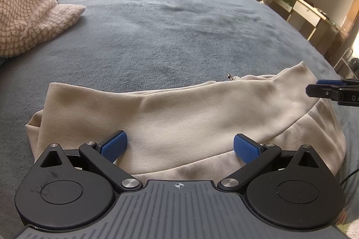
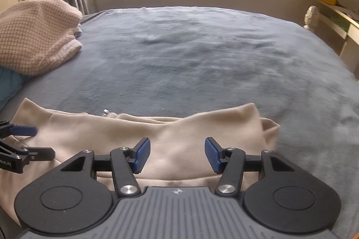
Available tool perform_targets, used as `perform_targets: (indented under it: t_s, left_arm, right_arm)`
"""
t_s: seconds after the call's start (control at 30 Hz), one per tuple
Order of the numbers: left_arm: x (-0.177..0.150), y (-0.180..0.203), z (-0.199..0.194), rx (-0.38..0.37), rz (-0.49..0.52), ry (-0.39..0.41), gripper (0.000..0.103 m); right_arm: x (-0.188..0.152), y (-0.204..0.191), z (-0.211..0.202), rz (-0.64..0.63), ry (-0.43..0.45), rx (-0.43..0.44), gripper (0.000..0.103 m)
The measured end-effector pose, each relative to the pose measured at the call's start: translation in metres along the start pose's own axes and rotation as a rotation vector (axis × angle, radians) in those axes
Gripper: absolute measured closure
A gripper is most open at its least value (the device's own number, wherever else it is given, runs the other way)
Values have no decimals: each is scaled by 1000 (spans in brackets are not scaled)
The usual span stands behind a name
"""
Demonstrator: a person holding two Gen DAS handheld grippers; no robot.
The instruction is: Fold clothes
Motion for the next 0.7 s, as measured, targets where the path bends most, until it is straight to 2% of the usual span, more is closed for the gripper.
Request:
perform_targets:
  t_s: [0.47, 0.6, 0.7]
  left_arm:
    - [0, 0, -1, 0, 1, -1, 1]
    - [0, -1, -2, -11, -3, 7, 1]
    - [0, -2, -2, -24, -3, 16, 1]
  right_arm:
    - [-11, 8, -6, -4, -3, -15, 61]
    - [-28, 10, 13, -15, -88, -39, 67]
    - [-33, 14, 20, 24, -98, -29, 68]
Point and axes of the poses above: each gripper's, at about its wrist camera, not at the fingertips, and z roughly the way its jaws point, y to its right, x to its top, the point moved 10 cm from there along z, roughly the way its jaws point, and after that the axes turned 7 degrees about -x, right-handed, at the moved point
